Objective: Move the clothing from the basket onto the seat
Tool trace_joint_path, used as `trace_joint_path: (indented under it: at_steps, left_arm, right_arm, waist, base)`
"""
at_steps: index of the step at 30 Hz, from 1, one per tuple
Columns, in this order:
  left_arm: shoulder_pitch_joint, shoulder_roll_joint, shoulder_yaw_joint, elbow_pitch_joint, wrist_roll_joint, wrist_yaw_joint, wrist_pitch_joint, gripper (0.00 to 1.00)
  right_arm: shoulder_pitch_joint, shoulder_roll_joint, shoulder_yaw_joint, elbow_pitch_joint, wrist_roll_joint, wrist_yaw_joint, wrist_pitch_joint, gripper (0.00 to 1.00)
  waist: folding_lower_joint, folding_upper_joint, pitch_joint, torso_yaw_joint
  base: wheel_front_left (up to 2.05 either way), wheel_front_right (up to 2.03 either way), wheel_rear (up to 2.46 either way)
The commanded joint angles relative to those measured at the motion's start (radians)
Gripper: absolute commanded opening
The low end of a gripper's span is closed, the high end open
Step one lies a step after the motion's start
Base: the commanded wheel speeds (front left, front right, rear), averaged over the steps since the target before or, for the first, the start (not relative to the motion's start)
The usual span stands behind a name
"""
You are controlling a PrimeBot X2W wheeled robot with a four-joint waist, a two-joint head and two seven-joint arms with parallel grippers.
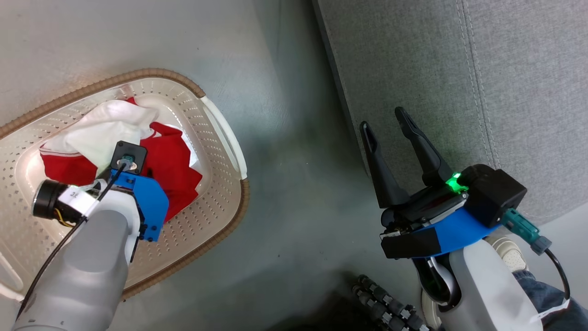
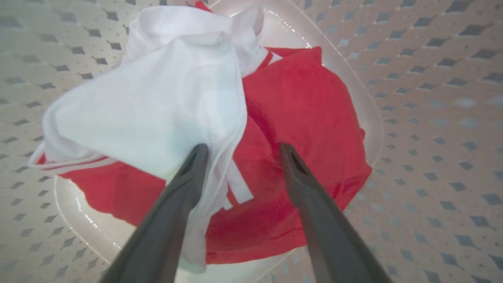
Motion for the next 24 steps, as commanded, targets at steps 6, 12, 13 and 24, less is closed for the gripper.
trace_joint_path:
  at_steps: [6, 12, 13, 24]
  left_arm:
    - [-0.05, 0.014, -0.031, 0.027, 0.041, 0.073, 0.006, 1.0]
    - [-0.067, 0.015, -0.036, 0.042, 0.037, 0.085, 0.019, 0.19]
    - [-0.068, 0.014, -0.037, 0.044, 0.035, 0.084, 0.019, 0.0]
    - [-0.06, -0.005, -0.024, 0.055, -0.006, 0.066, 0.003, 0.0]
  right_arm:
    - [0.008, 0.001, -0.001, -0.012, 0.006, 0.0, -0.005, 1.0]
    - [-0.004, 0.001, 0.011, -0.009, 0.01, 0.0, -0.005, 1.0]
    - [-0.005, 0.001, 0.011, -0.008, 0.009, 0.0, -0.005, 1.0]
    - [-0.027, 0.001, 0.018, 0.003, 0.006, 0.0, -0.005, 1.0]
  waist:
    - [-0.0001, 0.0, 0.011, 0.009]
    - [-0.0001, 0.0, 0.013, 0.013]
    - [-0.0001, 0.0, 0.014, 0.014]
    - [-0.0001, 0.0, -0.002, 0.02]
  base:
    - [0.0, 0.0, 0.0]
    - [0.0, 0.0, 0.0]
    - [0.0, 0.0, 0.0]
    - [0.0, 0.0, 0.0]
